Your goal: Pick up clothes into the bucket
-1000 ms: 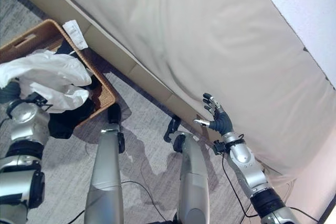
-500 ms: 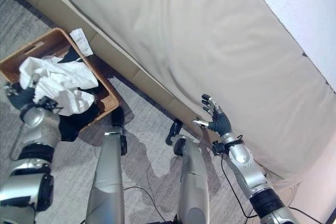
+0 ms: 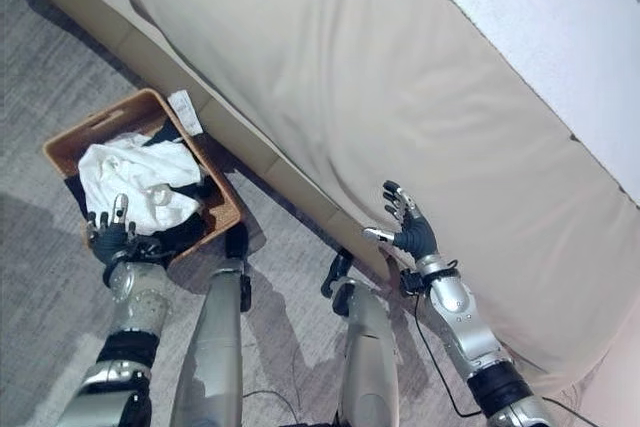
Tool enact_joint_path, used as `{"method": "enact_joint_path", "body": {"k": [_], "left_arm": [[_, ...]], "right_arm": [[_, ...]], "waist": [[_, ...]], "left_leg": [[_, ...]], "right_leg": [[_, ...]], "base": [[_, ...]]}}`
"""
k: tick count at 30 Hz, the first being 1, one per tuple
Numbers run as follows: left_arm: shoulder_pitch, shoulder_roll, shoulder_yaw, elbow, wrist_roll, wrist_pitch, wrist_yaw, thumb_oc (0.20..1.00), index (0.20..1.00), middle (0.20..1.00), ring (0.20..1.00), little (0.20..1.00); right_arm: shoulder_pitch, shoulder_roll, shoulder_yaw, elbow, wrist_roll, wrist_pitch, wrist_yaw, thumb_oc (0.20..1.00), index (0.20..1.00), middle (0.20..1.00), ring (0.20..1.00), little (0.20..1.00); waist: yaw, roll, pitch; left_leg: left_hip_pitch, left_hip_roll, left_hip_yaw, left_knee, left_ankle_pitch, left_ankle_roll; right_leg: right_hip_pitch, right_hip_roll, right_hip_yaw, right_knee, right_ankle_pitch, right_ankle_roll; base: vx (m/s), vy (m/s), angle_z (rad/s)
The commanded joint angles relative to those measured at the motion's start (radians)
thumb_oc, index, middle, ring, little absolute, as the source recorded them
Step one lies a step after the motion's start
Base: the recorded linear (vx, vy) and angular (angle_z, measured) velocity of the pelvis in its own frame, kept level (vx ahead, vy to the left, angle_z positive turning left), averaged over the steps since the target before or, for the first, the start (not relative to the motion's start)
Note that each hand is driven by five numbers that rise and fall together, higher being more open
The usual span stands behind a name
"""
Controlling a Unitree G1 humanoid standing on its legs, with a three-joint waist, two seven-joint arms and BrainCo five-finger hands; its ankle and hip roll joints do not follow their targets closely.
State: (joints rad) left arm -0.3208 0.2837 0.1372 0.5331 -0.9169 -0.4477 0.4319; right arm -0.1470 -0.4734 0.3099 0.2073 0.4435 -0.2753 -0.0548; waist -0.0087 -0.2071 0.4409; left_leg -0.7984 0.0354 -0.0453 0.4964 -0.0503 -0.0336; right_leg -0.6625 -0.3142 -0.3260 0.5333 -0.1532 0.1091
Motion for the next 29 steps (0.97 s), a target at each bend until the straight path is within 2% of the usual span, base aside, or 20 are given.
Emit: {"method": "enact_joint_path", "body": {"k": [1,5,6,7,10,11,13,16,17,22,23,24,26,28,29], "left_arm": [[0.08,0.029,-0.002,-0.123,0.146,-0.083,-0.014,1.0,1.0,1.0,1.0,1.0],[0.139,0.046,-0.051,-0.226,0.233,-0.078,-0.069,1.0,1.0,1.0,1.0,1.0],[0.153,0.052,-0.063,-0.23,0.251,-0.075,-0.094,1.0,1.0,1.0,1.0,1.0],[0.153,0.052,-0.064,-0.23,0.251,-0.075,-0.094,1.0,1.0,1.0,1.0,1.0],[0.212,0.076,-0.104,-0.261,0.309,-0.057,-0.181,1.0,1.0,1.0,1.0,1.0],[0.236,0.072,-0.12,-0.262,0.285,-0.053,-0.232,1.0,1.0,1.0,1.0,1.0],[0.236,0.072,-0.12,-0.262,0.284,-0.053,-0.232,1.0,1.0,1.0,1.0,1.0],[0.292,0.064,-0.144,-0.266,0.28,-0.03,-0.302,1.0,1.0,1.0,1.0,1.0],[0.331,0.066,-0.16,-0.28,0.29,-0.017,-0.342,1.0,1.0,1.0,1.0,1.0],[0.395,0.072,-0.206,-0.295,0.306,0.02,-0.419,1.0,1.0,1.0,1.0,1.0],[0.411,0.074,-0.223,-0.301,0.315,0.029,-0.441,1.0,1.0,1.0,1.0,1.0],[0.412,0.074,-0.223,-0.301,0.315,0.029,-0.441,1.0,1.0,1.0,1.0,1.0],[0.421,0.05,-0.251,-0.286,0.296,0.042,-0.446,1.0,1.0,1.0,1.0,1.0],[0.421,0.05,-0.251,-0.286,0.295,0.042,-0.447,1.0,1.0,1.0,1.0,1.0],[0.432,0.042,-0.264,-0.292,0.301,0.05,-0.448,1.0,1.0,1.0,1.0,1.0]], "right_arm": [[0.044,0.013,-0.045,0.022,0.0,-0.041,-0.009,1.0,1.0,1.0,1.0,1.0],[0.049,0.027,-0.069,0.076,0.0,-0.043,-0.006,1.0,1.0,1.0,1.0,1.0],[0.046,0.028,-0.077,0.088,-0.008,-0.043,-0.003,1.0,1.0,1.0,1.0,1.0],[0.046,0.028,-0.077,0.088,-0.008,-0.043,-0.003,1.0,1.0,1.0,1.0,1.0],[0.082,0.03,-0.105,0.09,-0.01,-0.043,0.033,1.0,1.0,1.0,1.0,1.0],[0.094,0.043,-0.114,0.105,-0.006,-0.041,0.046,1.0,1.0,1.0,1.0,1.0],[0.094,0.043,-0.114,0.105,-0.006,-0.041,0.046,1.0,1.0,1.0,1.0,1.0],[0.116,0.078,-0.115,0.098,0.046,-0.036,0.086,1.0,1.0,1.0,1.0,1.0],[0.139,0.111,-0.122,0.097,0.13,-0.034,0.126,1.0,1.0,1.0,1.0,1.0],[0.203,0.175,-0.151,0.071,0.227,-0.028,0.169,1.0,1.0,1.0,1.0,1.0],[0.209,0.186,-0.161,0.057,0.208,-0.035,0.155,1.0,1.0,1.0,1.0,1.0],[0.21,0.186,-0.161,0.056,0.208,-0.034,0.155,1.0,1.0,1.0,1.0,1.0],[0.21,0.229,-0.163,0.051,0.226,-0.052,0.128,1.0,1.0,1.0,1.0,1.0],[0.21,0.229,-0.163,0.05,0.226,-0.052,0.127,1.0,1.0,1.0,1.0,1.0],[0.221,0.234,-0.152,0.04,0.199,-0.052,0.113,1.0,1.0,1.0,1.0,1.0]], "waist": [[-0.005,0.024,-0.054],[0.008,0.035,-0.07],[0.009,0.037,-0.075],[0.009,0.037,-0.073],[0.001,0.048,-0.103],[-0.002,0.054,-0.125],[-0.001,0.054,-0.124],[-0.008,0.071,-0.172],[-0.013,0.084,-0.195],[-0.026,0.107,-0.248],[-0.034,0.118,-0.279],[-0.033,0.118,-0.278],[-0.039,0.13,-0.323],[-0.039,0.13,-0.321],[-0.039,0.132,-0.346]], "left_leg": [[0.064,0.011,-0.038,-0.084,0.002,0.001],[0.173,0.019,-0.037,-0.144,0.018,-0.005],[0.19,0.016,-0.029,-0.17,0.055,0.0],[0.195,0.016,-0.029,-0.174,0.057,0.0],[0.299,0.025,-0.024,-0.236,0.072,-0.007],[0.352,0.034,-0.015,-0.272,0.081,-0.011],[0.356,0.035,-0.015,-0.274,0.082,-0.012],[0.458,0.05,0.01,-0.361,0.107,-0.015],[0.501,0.052,0.025,-0.4,0.12,-0.016],[0.583,0.039,0.04,-0.441,0.122,-0.018],[0.61,0.036,0.05,-0.45,0.12,-0.016],[0.613,0.037,0.051,-0.451,0.12,-0.017],[0.665,0.035,0.069,-0.479,0.117,-0.018],[0.668,0.035,0.07,-0.481,0.117,-0.019],[0.701,0.038,0.081,-0.499,0.115,-0.02]], "right_leg": [[0.072,-0.036,0.034,-0.093,0.168,0.089],[0.194,-0.033,0.016,-0.162,0.188,0.095],[0.217,-0.035,0.007,-0.194,0.221,0.086],[0.221,-0.035,0.006,-0.197,0.222,0.086],[0.324,-0.024,-0.003,-0.27,0.232,0.088],[0.375,-0.016,-0.002,-0.314,0.235,0.09],[0.378,-0.016,-0.002,-0.316,0.236,0.09],[0.45,0.001,0.01,-0.395,0.257,0.098],[0.479,0.006,0.013,-0.415,0.258,0.1],[0.545,0.007,0.01,-0.441,0.259,0.104],[0.567,0.011,0.014,-0.457,0.26,0.107],[0.57,0.011,0.014,-0.458,0.26,0.107],[0.609,0.023,0.023,-0.492,0.256,0.107],[0.611,0.023,0.023,-0.493,0.256,0.107],[0.634,0.03,0.027,-0.509,0.253,0.107]], "base": [[0.04,-0.014,0.03],[0.03,-0.004,-0.01],[-0.03,0.022,-0.06],[-0.02,0.041,-0.05],[0.06,0.005,-0.07],[0.08,-0.002,-0.11],[0.03,0.002,-0.15],[0.04,0.018,-0.16],[0.03,0.035,-0.23],[0.06,0.024,-0.17],[0.06,0.017,-0.03],[0.06,0.026,-0.05],[0.06,0.014,-0.1],[0.04,0.001,-0.1],[0.06,-0.006,-0.12]]}}
